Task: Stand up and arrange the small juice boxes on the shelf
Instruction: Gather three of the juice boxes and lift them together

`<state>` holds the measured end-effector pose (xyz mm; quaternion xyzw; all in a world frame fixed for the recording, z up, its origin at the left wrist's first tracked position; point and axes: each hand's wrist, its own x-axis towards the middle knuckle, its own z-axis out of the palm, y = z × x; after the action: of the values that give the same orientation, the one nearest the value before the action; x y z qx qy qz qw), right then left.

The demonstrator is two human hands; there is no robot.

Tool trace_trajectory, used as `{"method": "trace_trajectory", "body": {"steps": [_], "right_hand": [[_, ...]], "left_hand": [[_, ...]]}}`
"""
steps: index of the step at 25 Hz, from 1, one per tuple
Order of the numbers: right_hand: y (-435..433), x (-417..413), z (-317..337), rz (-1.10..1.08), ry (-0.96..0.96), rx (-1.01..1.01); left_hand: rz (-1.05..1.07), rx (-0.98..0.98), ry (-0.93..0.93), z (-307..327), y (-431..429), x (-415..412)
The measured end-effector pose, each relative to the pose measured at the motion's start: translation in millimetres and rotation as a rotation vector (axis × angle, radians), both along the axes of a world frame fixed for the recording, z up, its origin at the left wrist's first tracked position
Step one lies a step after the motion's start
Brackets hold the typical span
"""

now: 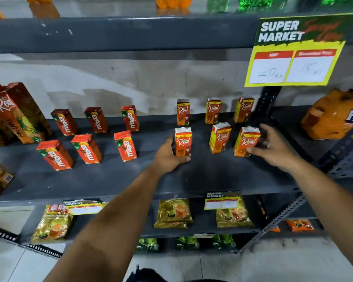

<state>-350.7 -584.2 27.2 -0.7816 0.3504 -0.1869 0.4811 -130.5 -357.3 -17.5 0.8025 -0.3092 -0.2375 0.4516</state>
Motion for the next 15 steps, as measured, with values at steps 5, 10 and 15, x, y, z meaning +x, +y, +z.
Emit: {"method": "trace_trajectory", "body": {"steps": [5, 10, 15], "right_hand": [[-29.4, 21.0, -17.4, 0.109, 0.079, 0.017], [-52.4, 44.7, -18.2, 0.227, 0.13, 0.119], [-43.4, 55.1, -18.7, 0.293, 0.133, 0.107]], "left_hand": [[0.032, 0.012, -0.039, 2.2, -29.8, -5.9], [-0.106, 0.036, 0.004, 0.9, -62.2, -6.7], [-0.158, 0.046, 0.015, -3.2, -79.5, -6.1]]}}
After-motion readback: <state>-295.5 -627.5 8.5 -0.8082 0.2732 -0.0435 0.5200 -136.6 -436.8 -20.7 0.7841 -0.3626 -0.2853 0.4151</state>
